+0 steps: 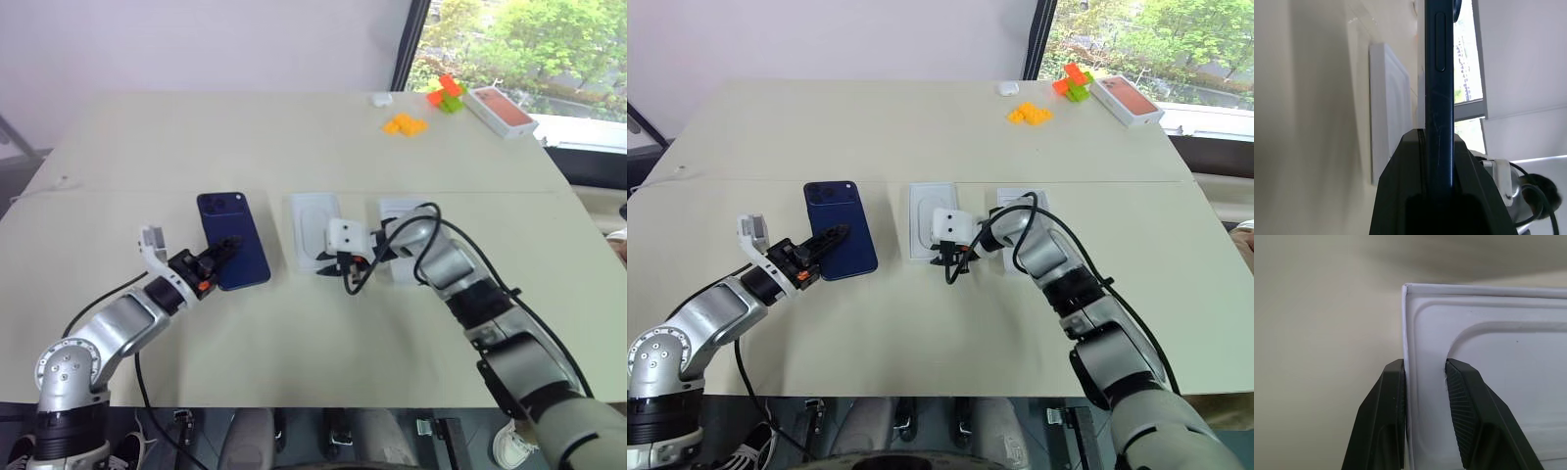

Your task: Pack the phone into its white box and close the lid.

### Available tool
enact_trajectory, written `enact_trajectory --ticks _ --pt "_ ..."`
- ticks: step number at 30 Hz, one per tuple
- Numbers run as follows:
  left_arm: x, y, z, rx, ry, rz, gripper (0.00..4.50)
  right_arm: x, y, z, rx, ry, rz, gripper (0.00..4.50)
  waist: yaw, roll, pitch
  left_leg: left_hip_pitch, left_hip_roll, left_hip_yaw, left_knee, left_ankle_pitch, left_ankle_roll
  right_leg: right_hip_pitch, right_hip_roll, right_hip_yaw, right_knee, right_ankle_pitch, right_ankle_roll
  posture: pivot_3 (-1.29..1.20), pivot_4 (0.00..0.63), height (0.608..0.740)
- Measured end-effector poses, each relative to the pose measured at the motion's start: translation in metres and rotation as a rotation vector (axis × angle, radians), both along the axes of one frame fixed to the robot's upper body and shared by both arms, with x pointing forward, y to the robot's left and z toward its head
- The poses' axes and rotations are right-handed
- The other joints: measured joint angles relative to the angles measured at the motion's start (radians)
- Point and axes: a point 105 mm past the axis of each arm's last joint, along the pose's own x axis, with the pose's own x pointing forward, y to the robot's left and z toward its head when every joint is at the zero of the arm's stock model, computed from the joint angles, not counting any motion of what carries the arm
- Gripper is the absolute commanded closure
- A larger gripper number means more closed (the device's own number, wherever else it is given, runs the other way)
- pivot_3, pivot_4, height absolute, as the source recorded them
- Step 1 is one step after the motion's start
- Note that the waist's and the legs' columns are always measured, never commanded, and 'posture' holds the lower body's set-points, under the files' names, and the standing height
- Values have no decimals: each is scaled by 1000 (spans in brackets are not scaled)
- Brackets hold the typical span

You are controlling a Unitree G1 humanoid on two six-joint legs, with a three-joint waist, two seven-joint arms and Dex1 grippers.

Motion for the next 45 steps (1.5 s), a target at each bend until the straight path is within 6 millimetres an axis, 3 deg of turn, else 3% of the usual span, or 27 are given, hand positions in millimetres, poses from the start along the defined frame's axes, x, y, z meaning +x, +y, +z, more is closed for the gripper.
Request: enact_trajectory --ticks 4,9,22,25,30,36,38,41,45 --pt "2 7 4 39 -22 22 4500 -15 1 10 70 18 -61 3205 -2 0 0 0 0 0 -1 0 0 -2 0 0 0 -1 1 0 150 737" --pt "7 12 15 67 -72 21 4500 -45 -2 2 89 74 -79 3205 0 0 0 -9 0 0 -1 0 0 -10 0 0 0 -1 2 0 150 737" --pt "12 8 17 84 -84 -14 4500 -74 -8 -6 77 113 -66 3205 -2 0 0 -14 0 0 1 1 0 -14 0 0 1 -1 2 0 150 737" --pt "11 3 15 80 -77 -32 4500 -74 -5 -8 79 109 -58 2389 -1 -1 0 -14 0 0 1 1 0 -14 1 0 1 -1 3 0 150 737" --pt "11 -2 13 76 -72 -47 4500 -68 2 -12 93 114 -72 51 -1 -1 0 -14 0 0 1 1 0 -14 1 0 1 -1 3 0 150 737" --pt "10 -5 13 56 -66 -58 4500 -67 3 -4 123 98 -44 51 0 -1 0 -14 0 0 1 1 0 -14 1 0 1 -1 3 0 150 737" --pt "8 -13 12 34 -43 -88 4500 -66 3 14 210 149 -34 51 0 0 0 -14 0 0 2 1 0 -14 1 0 1 0 3 0 150 737" --pt "0 -32 9 29 -14 -173 4500 -62 -10 45 312 170 -27 51 2 -1 0 -14 0 0 2 1 0 -13 1 0 1 0 3 0 150 737" --pt "-2 -45 4 37 21 -210 4500 -57 -36 42 319 228 -76 51 1 -1 0 -14 0 -1 2 1 0 -13 1 0 1 0 3 0 150 737"
